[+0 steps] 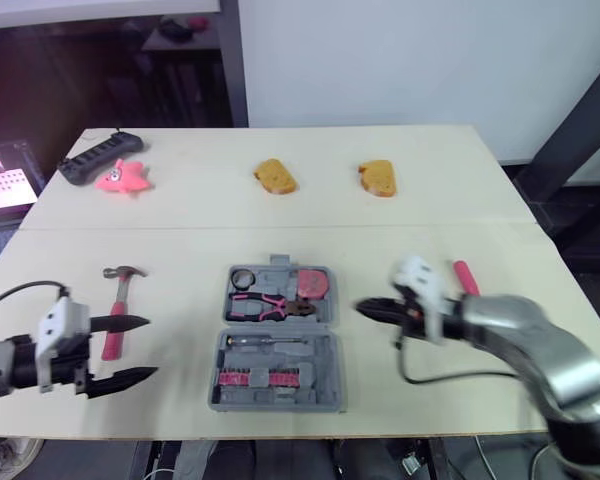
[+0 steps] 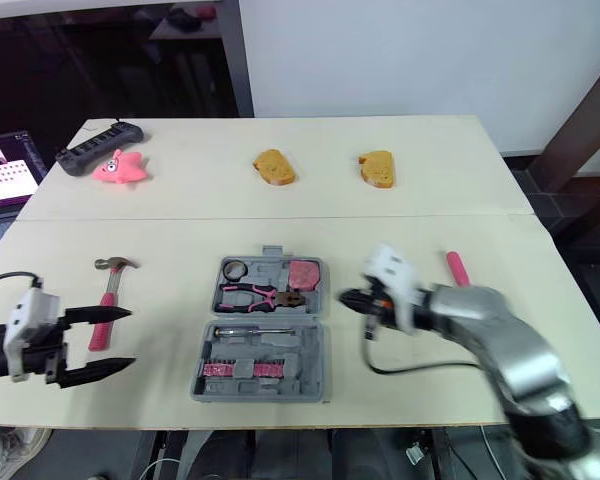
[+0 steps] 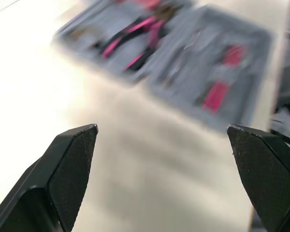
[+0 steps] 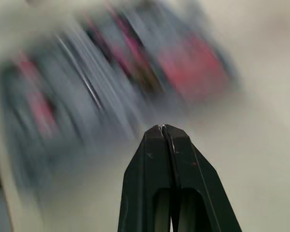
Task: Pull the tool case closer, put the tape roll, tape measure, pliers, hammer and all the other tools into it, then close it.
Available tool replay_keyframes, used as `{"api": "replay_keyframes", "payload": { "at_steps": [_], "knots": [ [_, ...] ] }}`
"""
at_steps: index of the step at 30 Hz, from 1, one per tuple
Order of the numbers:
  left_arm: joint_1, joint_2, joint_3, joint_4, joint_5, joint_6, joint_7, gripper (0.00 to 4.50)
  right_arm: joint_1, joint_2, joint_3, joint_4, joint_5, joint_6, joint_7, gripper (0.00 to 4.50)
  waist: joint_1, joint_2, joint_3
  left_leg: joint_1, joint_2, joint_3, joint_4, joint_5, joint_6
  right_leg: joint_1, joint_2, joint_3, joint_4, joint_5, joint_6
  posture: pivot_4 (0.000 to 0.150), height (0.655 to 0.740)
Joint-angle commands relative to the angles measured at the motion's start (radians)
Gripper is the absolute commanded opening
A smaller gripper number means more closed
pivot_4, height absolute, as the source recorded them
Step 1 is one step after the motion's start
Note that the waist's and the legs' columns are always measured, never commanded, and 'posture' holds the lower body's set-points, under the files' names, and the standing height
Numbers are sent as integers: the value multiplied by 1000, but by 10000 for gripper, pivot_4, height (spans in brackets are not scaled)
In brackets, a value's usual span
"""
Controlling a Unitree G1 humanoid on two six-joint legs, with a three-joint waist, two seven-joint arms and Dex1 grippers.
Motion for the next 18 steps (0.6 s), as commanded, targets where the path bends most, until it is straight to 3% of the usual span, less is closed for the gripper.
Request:
{"api": "replay_keyframes", "payload": {
  "at_steps": [1, 7, 18],
  "knots": [
    [26, 17, 78, 73, 18, -58, 10, 45000, 148, -26, -180, 32, 4, -136, 53, 17411, 0, 0, 0, 0, 0, 0, 0, 0, 0, 1, 0, 0, 0, -1, -1, 1500, 7400],
    [37, 42, 135, 259, 55, -143, 24, 45000, 361, 3, -345, 191, -19, -327, 80, 44753, 1, -1, 0, 1, 0, 1, 1, 0, 0, 2, 0, 1, -1, -2, -3, 1500, 7400],
    [16, 57, 121, 285, 52, -149, 9, 45000, 386, 23, -321, 227, -23, -400, 58, 44753, 8, -1, -1, 1, 0, 2, 1, 0, 0, 2, 0, 1, -1, -2, -3, 1500, 7400]
  ]
}}
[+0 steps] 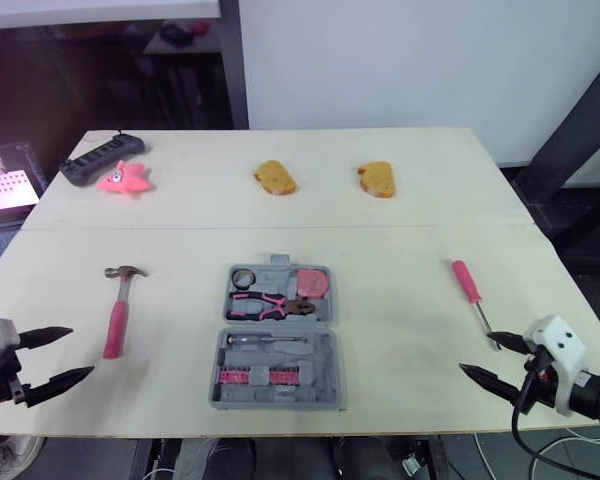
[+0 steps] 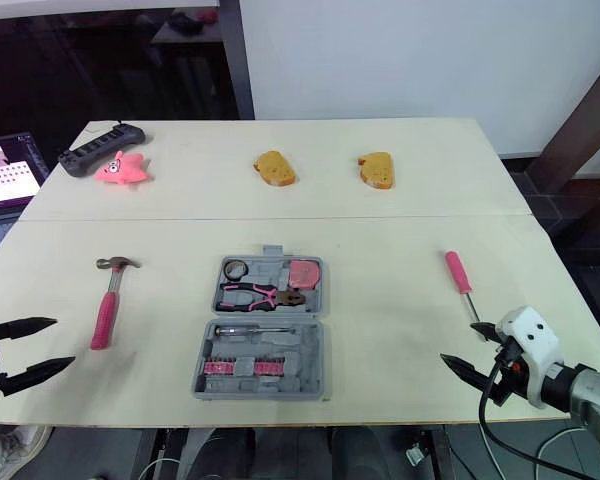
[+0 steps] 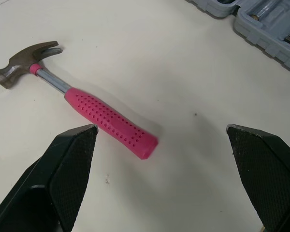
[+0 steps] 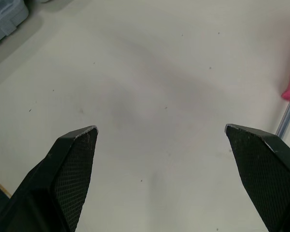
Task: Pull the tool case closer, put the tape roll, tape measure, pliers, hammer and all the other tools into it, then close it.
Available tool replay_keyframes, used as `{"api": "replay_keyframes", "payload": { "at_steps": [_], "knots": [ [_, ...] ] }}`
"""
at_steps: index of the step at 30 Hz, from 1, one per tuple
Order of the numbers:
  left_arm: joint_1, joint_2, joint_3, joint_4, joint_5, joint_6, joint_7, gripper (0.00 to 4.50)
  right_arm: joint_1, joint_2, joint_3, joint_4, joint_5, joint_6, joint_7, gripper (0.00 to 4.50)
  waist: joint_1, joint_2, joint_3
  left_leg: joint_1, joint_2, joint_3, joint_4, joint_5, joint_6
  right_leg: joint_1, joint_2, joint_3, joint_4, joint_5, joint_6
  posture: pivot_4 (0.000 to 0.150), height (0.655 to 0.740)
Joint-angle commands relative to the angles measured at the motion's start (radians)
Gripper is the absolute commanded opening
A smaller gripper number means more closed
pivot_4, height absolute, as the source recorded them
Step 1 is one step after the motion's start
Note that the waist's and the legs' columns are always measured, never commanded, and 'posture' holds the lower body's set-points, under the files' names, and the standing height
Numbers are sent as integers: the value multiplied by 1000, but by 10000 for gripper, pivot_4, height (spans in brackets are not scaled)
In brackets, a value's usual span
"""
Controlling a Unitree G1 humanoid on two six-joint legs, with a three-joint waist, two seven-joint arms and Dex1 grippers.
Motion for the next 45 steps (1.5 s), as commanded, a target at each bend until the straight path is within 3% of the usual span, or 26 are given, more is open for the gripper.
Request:
{"api": "replay_keyframes", "payload": {
  "at_steps": [1, 10, 22, 26, 29, 32, 37, 41, 45],
  "knots": [
    [-3, 18, 15, -16, -5, -9, -5, 45000, 5, 0, 1, -11, 7, -16, -5, 44753, 1, 0, 0, 0, 0, 0, 0, 0, 0, 0, 0, 0, 0, 0, 0, 1500, 7400],
    [9, -1, 0, -76, -7, 7, 6, 45000, 14, 16, 6, -55, 24, 6, -42, 44753, 1, 0, 0, 0, 0, 0, 0, 0, 0, 1, 0, 0, 0, 0, 0, 1500, 7400],
    [67, -115, 15, -296, -60, 143, 118, 45000, -68, 132, 36, -300, 116, 190, -266, 44753, -1, 0, -1, 1, 0, 0, 0, 0, 0, 1, 0, 0, 0, 1, 2, 1500, 7400],
    [90, -201, 54, -412, -85, 238, 295, 45000, -214, 136, 109, -358, 202, 254, -282, 44753, 1, 0, -1, 1, 0, 0, 1, 0, 0, 2, 0, 0, 1, 2, 3, 1500, 7400],
    [43, -323, 84, -510, -101, 363, 583, 45000, -379, 110, 246, -377, 271, 288, -203, 44753, 0, 0, -1, 2, 0, 0, 1, 0, 0, 3, 0, 0, 1, 2, 3, 1500, 7400],
    [-16, -385, 80, -580, -114, 476, 752, 45000, -496, 83, 344, -375, 294, 300, -141, 44753, 10, -2, -2, 2, 0, -3, 2, 0, 0, 5, 0, -2, 1, 2, 4, 1500, 7400],
    [-112, -407, 52, -627, -105, 644, 954, 45000, -628, 77, 416, -379, 371, 328, -83, 44753, 10, -2, -2, 2, 0, -4, 5, 0, 0, 7, -1, -4, 1, 3, 4, 1500, 7400],
    [-238, -361, 20, -627, -59, 925, 1162, 45000, -674, 87, 453, -386, 413, 349, -82, 44753, 8, -3, -2, 3, 0, -5, 5, 0, 0, 9, -1, -4, 1, 2, 4, 1500, 7400],
    [-352, -310, -31, -534, -21, 1030, 1195, 45000, -675, 95, 492, -385, 404, 351, -102, 44753, 3, -3, -2, 4, 0, -6, 5, 0, 0, 9, -1, -5, 1, 2, 4, 1500, 7400]
  ]
}}
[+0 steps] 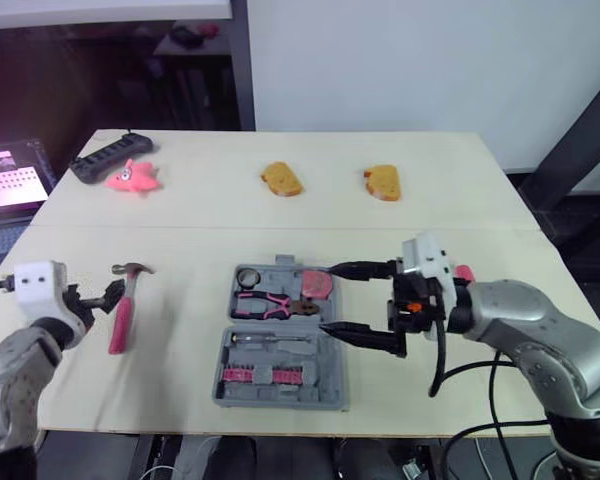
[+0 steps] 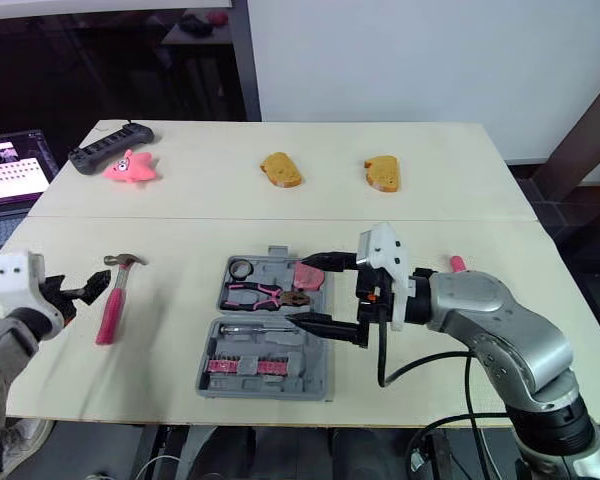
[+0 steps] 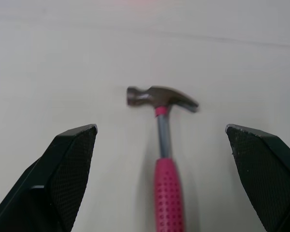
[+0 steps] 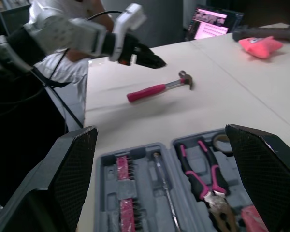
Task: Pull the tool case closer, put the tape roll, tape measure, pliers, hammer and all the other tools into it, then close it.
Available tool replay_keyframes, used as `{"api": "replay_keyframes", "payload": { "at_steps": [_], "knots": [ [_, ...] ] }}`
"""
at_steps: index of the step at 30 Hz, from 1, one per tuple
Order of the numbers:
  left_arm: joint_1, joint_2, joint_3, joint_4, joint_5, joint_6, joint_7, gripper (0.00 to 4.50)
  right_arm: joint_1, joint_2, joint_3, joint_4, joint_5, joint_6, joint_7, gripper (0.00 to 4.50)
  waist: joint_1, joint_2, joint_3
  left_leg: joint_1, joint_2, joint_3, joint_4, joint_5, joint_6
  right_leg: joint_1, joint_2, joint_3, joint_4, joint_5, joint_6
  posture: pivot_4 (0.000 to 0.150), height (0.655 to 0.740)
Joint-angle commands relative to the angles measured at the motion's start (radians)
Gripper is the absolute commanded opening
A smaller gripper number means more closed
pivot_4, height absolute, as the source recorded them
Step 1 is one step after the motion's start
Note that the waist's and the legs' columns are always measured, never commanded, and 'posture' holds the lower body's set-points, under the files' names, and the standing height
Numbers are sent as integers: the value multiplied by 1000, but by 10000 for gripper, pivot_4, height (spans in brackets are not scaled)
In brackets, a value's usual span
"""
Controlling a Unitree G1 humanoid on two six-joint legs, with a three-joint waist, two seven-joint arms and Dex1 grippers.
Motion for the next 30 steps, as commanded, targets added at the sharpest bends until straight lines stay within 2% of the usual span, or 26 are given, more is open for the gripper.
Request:
{"api": "replay_keyframes", "payload": {
  "at_steps": [1, 3, 7, 13, 16, 19, 23, 30],
  "knots": [
    [-59, 46, -44, 65, 46, 55, 16, 45000, -3, 11, 16, -30, 12, -4, -18, 44753, -3, 0, 0, 0, 0, 0, 0, 0, 0, 0, 0, 0, 0, 0, 0, 1500, 7400],
    [-118, 61, -88, 147, 58, 92, -1, 45000, 3, 17, 30, -43, 14, -4, -32, 44753, -3, 0, 0, 0, 0, 0, 0, 0, 0, 0, 0, 0, 0, 0, 0, 1500, 7400],
    [-185, 85, -188, 264, 115, 42, -53, 45000, 10, 23, 41, -67, 19, -3, -55, 44753, -4, 0, 0, 0, 0, 0, -1, 0, 0, 0, 0, 0, 0, 0, 0, 1500, 7400],
    [-268, 34, -225, 511, 170, -31, -39, 45000, 35, 8, 34, -102, 13, 18, -102, 44753, -1, 0, 0, 0, 0, 0, -1, 0, 0, 0, 0, 0, 0, 0, 0, 1500, 7400],
    [-291, 14, -206, 565, 169, -80, -41, 35908, 40, 1, 28, -113, 18, 27, -122, 45000, 1, 1, 0, 2, 0, 0, -1, 0, -1, 2, 0, 0, 0, 0, 0, 1500, 7400],
    [-312, 12, -228, 619, 185, -130, -77, 21117, 49, -7, 26, -121, 21, 36, -135, 45000, 1, 1, 0, 9, 0, 0, -4, 0, -1, 7, 0, 0, -1, 0, 0, 1500, 7400],
    [-336, 8, -232, 669, 201, -150, -88, 820, 53, -16, 28, -126, 23, 42, -144, 45000, 2, 2, -1, 11, 0, 0, -4, 0, -1, 8, 0, 0, -1, 0, 0, 1500, 7400],
    [-335, 1, -224, 673, 213, -172, -101, 279, 53, -22, 31, -122, 22, 50, -154, 45000, 3, 4, -2, 12, 0, 0, -5, 0, -1, 9, -1, 0, -1, 0, 0, 1500, 7400]
  ]
}}
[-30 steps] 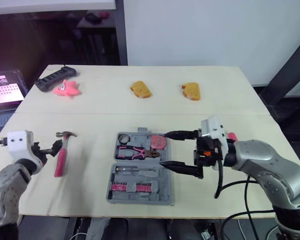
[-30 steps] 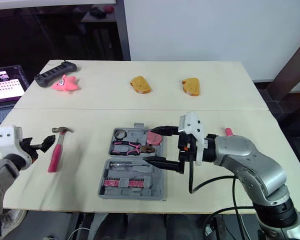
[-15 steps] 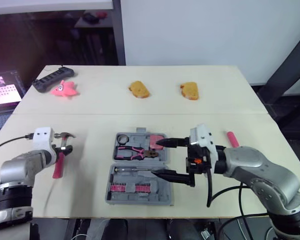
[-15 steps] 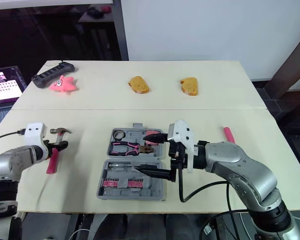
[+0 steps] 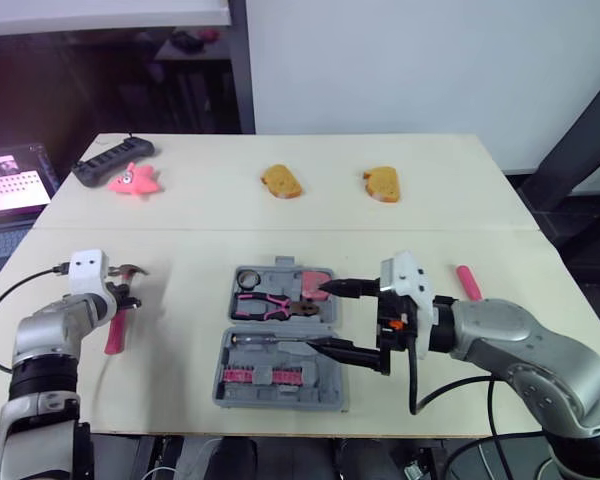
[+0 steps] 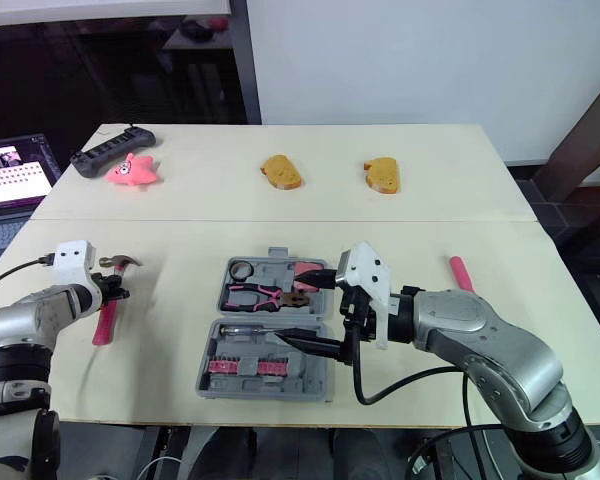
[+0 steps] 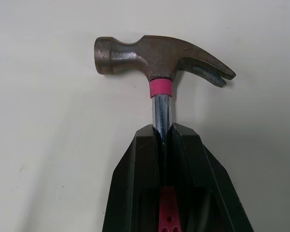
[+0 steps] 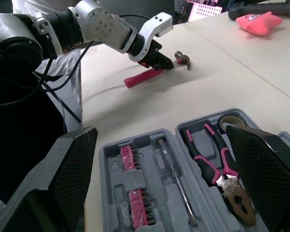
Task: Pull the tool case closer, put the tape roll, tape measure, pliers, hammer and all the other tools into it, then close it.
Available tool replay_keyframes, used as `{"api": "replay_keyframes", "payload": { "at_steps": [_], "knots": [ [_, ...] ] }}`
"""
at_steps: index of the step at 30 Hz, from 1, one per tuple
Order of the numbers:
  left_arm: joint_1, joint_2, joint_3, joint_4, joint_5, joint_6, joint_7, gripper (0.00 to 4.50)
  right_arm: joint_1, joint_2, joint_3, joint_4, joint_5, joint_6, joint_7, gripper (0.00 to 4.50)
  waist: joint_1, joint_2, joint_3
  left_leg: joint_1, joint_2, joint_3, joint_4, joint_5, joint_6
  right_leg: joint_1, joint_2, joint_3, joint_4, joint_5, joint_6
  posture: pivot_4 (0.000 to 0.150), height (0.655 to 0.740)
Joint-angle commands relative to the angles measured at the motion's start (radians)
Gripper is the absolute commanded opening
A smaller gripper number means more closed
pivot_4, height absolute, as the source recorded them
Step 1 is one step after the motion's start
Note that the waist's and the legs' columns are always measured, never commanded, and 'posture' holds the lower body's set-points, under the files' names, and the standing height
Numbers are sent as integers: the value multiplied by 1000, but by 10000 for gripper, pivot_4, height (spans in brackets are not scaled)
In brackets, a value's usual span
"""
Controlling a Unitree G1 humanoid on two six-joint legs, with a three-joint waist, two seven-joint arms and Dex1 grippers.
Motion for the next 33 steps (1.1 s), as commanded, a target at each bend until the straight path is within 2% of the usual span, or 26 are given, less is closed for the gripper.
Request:
{"api": "replay_keyframes", "payload": {
  "at_steps": [1, 5, 10, 13, 15, 18, 20, 24, 27, 33],
  "knots": [
    [13, -9, 1, 5, 8, -23, -8, 279, -4, -10, -13, -33, 6, -7, -6, 45000, 0, 0, 0, 0, 0, 0, 0, 0, 0, 0, 0, 0, 0, 0, 0, 1500, 7400],
    [49, 17, -4, -112, 4, -67, -63, 279, -8, -13, -12, -29, 9, -1, -11, 45000, -2, 0, 0, 0, 0, 0, 0, 0, 0, 0, 0, 0, 0, 0, 0, 1500, 7400],
    [161, 154, -49, -465, -28, 33, -223, 279, 2, -20, -39, -38, 27, 5, -21, 45000, -5, -5, 3, -3, 0, 0, -1, 0, 0, -2, 0, 0, -1, 0, 0, 1500, 7400],
    [207, 270, -77, -623, -82, 93, -372, 279, 51, -34, -68, -32, 7, -26, -13, 45000, -4, -5, 3, -4, 0, 0, -1, 0, 0, -4, 0, 0, -2, 0, 0, 1500, 7400],
    [247, 362, -148, -746, -118, 99, -510, 279, 96, -52, -83, -24, -20, -51, -1, 45000, -3, -5, 3, -5, 0, 0, -2, 0, 0, -3, 0, 0, -4, 0, 0, 1500, 7400],
    [243, 426, -264, -869, -143, 95, -631, 279, 123, -68, -111, -19, -20, -62, 3, 45000, -3, -3, 4, -6, 0, 2, -2, 0, 0, -3, -1, 1, -7, -1, -1, 1500, 7400],
    [189, 415, -349, -919, -164, 146, -662, 279, 135, -81, -142, -26, 0, -58, 9, 45000, -3, -4, 4, -6, 0, 2, -1, 0, 0, -3, -1, 1, -8, -2, -3, 1500, 7400],
    [76, 378, -573, -996, -90, 133, -707, 279, 176, -117, -205, -50, 39, -41, 22, 45000, -4, -4, 4, -7, 0, 2, -1, 0, 0, -3, 0, 1, -8, 0, -1, 1500, 7400],
    [-7, 326, -685, -1030, -70, 178, -708, 279, 244, -164, -244, -70, 42, -40, 50, 45000, -3, -4, 4, -8, 0, 2, -1, 0, 0, -4, 0, 1, -8, 0, 0, 1500, 7400],
    [-83, 262, -763, -1102, -60, 268, -674, 279, 293, -178, -287, -70, 46, -47, 36, 45000, -5, -4, 4, -8, 0, 2, 0, 0, 1, -4, 0, 2, -8, 0, 0, 1500, 7400]
  ]
}}
